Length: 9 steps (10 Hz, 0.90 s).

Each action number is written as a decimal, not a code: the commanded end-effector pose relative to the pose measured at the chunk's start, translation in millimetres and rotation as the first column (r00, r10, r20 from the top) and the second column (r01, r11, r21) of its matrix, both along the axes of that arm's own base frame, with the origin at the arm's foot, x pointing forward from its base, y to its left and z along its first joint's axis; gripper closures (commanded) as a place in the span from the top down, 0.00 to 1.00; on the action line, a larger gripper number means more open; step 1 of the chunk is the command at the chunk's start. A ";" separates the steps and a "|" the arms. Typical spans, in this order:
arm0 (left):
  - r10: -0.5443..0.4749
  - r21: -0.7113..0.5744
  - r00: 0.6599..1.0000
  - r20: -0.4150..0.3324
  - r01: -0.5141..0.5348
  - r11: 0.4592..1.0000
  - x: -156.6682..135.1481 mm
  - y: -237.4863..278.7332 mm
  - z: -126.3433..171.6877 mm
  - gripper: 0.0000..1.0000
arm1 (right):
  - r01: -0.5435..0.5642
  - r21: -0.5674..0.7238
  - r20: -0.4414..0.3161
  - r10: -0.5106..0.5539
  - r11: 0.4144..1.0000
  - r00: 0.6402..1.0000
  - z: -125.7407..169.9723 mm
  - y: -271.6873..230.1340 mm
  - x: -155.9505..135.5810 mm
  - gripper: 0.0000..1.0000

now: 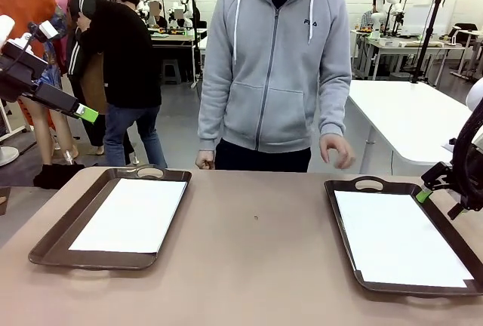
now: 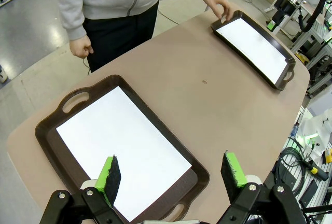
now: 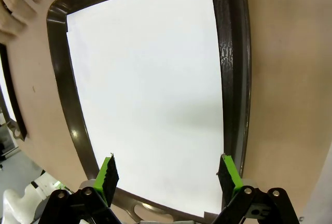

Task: Sort the A4 documents.
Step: Place the A4 Paper in the designated Handle tray.

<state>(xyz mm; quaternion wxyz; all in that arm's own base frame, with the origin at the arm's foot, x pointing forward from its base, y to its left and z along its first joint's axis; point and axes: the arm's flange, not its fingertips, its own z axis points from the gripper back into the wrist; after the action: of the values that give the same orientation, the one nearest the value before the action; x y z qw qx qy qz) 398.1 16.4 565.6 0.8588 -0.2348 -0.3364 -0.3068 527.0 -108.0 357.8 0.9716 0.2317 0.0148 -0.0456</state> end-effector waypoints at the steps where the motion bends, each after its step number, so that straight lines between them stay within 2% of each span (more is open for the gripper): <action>1: 0.002 0.006 1.000 0.000 -0.002 1.000 -0.3 -0.8 0.0 1.00 | -0.003 -0.005 -0.001 0.003 1.000 1.000 0.1 -0.7 -0.3 1.00; 9: 0.002 0.006 1.000 0.000 -0.002 1.000 -0.3 -0.8 0.0 1.00 | -0.003 -0.005 -0.001 0.003 1.000 1.000 0.1 -0.7 -0.3 1.00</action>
<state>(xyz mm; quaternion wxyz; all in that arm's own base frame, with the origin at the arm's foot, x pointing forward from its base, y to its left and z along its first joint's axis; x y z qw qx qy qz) 398.1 16.4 565.6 0.8588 -0.2348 -0.3364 -0.3068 527.0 -108.0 357.8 0.9716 0.2317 0.0148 -0.0455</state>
